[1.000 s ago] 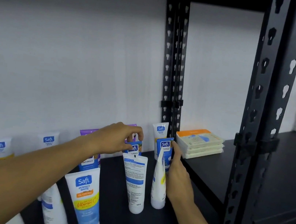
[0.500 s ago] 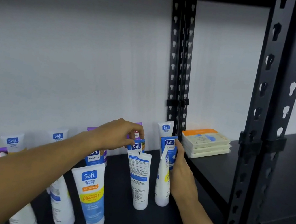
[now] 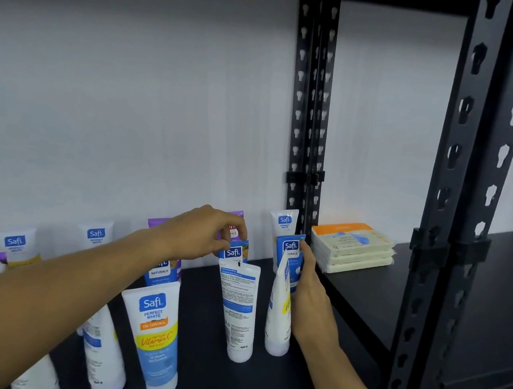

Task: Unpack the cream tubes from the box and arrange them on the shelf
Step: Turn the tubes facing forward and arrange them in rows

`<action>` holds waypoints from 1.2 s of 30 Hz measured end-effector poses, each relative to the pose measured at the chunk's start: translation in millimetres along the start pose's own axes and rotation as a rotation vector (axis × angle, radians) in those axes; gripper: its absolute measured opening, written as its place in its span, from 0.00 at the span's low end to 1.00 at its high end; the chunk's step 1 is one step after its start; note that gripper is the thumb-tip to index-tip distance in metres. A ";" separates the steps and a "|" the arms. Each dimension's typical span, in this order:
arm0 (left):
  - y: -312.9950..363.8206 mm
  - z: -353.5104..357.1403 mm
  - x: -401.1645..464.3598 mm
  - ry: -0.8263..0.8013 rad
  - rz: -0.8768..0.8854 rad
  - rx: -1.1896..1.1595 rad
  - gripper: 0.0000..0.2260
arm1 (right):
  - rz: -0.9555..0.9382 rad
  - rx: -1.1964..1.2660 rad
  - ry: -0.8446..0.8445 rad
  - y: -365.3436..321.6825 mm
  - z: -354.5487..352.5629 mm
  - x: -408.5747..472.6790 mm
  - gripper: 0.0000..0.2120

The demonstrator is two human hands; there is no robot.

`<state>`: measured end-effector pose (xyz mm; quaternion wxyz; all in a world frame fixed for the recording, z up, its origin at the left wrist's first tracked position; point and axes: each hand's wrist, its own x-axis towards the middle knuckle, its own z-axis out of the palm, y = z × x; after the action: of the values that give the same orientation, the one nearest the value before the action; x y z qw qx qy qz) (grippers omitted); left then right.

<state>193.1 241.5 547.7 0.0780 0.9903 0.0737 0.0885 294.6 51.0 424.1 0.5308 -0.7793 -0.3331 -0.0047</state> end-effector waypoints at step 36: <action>148.7 33.9 -109.8 0.351 -0.267 0.145 0.27 | 0.008 0.171 -0.052 -35.1 -40.3 -80.7 0.30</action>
<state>112.2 73.9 521.7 0.0034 0.9442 0.2226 0.2426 227.4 -16.4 441.5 0.5866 -0.7323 -0.3428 0.0464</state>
